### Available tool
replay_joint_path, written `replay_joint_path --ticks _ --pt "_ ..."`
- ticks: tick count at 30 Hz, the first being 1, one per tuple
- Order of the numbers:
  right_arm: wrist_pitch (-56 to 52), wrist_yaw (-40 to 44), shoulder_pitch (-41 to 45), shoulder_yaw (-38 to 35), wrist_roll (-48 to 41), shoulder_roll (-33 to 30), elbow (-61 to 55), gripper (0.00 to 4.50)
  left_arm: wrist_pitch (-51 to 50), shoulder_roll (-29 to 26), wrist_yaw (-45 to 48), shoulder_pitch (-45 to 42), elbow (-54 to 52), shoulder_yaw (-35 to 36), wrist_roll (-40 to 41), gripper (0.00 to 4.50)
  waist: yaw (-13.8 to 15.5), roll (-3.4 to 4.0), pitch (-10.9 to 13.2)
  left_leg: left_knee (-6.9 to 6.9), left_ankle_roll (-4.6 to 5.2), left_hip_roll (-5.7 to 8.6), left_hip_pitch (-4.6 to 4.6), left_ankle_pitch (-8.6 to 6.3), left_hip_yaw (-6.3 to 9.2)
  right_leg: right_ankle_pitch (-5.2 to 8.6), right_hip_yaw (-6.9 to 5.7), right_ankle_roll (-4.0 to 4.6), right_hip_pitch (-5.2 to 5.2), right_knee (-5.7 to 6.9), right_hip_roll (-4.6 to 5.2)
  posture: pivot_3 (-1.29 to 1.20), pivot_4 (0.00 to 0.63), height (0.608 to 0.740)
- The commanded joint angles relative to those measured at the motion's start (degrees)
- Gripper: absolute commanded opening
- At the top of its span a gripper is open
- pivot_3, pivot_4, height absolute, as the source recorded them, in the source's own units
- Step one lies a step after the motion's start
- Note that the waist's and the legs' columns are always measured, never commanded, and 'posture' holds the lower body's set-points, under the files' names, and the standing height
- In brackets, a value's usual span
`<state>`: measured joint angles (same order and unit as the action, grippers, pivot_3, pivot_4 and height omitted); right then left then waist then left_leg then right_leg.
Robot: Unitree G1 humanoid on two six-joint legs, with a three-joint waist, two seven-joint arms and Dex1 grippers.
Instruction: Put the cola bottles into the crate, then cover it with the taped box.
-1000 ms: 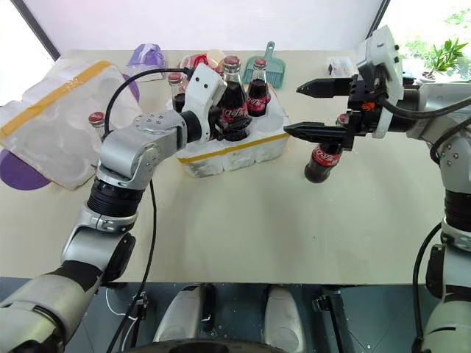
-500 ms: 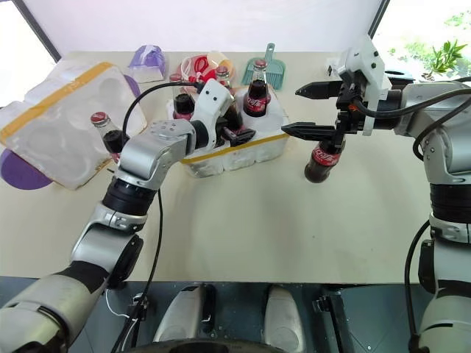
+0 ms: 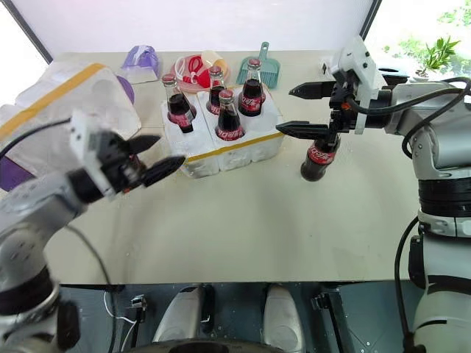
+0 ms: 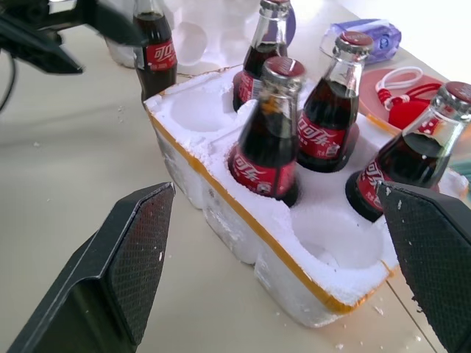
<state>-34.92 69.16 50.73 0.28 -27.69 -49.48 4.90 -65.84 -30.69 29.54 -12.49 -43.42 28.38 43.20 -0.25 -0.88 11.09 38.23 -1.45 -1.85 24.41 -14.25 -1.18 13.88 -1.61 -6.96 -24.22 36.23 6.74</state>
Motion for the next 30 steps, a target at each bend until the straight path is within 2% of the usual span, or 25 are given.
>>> replay_joint_path --ticks 1,3,6,11,24,29,30 --pt "0.9 0.7 2.1 -0.9 0.0 0.1 -0.5 4.5 3.6 -1.0 -3.9 4.0 -1.3 5.0 -2.4 4.41 0.3 0.0 0.0 0.01 0.0 0.01 -0.02 0.0 0.0 0.0 0.0 0.0 0.04 0.0 0.0 0.0 0.15 0.736" --pt "0.9 0.9 2.4 -0.8 0.1 0.4 -0.3 4.5 6.3 -1.1 -6.6 6.2 1.0 6.0 -5.7 4.41 0.5 0.0 0.0 0.01 0.0 0.0 -0.05 0.0 -0.02 -0.01 0.02 0.02 0.05 -0.01 0.0 0.0 0.15 0.736" --pt "1.0 0.8 3.0 -0.4 0.5 1.0 0.0 4.5 11.6 -0.9 -10.2 5.7 6.7 3.5 -11.1 4.41 0.8 0.01 0.0 0.0 0.0 0.0 -0.05 0.0 -0.01 -0.01 -0.01 0.03 0.04 0.0 -0.01 0.0 0.15 0.736" --pt "0.3 0.7 3.6 -0.8 0.5 0.9 -0.3 4.5 15.5 -0.1 -12.0 4.0 10.5 0.6 -13.0 4.41 1.0 0.0 0.0 0.0 0.0 0.01 -0.02 0.0 -0.02 -0.02 -0.02 0.04 0.06 -0.04 0.0 0.0 0.15 0.736" --pt "-2.0 -0.4 3.0 -2.4 -1.1 0.4 -2.6 4.5 26.5 -0.6 -8.8 -3.8 27.2 -9.6 -18.7 4.41 0.9 0.0 0.0 -0.02 0.0 0.0 -0.03 0.0 -0.04 -0.03 -0.03 0.03 0.02 -0.02 -0.01 0.0 0.15 0.736" --pt "-2.4 -0.6 2.7 -2.6 -1.3 0.2 -3.2 4.5 28.6 -1.1 -6.2 -5.2 29.4 -11.6 -19.0 4.41 0.9 0.0 0.0 -0.02 0.0 0.0 -0.02 0.0 -0.04 -0.03 -0.03 0.03 0.02 -0.03 0.0 0.0 0.15 0.736" --pt "-2.4 -0.6 2.5 -2.7 -1.4 0.2 -3.4 4.5 28.7 -1.3 -5.6 -5.1 29.2 -11.7 -18.8 3.89 0.8 0.0 0.0 -0.03 0.0 0.0 -0.02 0.0 -0.04 -0.03 -0.03 0.03 0.02 -0.03 -0.01 0.0 0.15 0.736"
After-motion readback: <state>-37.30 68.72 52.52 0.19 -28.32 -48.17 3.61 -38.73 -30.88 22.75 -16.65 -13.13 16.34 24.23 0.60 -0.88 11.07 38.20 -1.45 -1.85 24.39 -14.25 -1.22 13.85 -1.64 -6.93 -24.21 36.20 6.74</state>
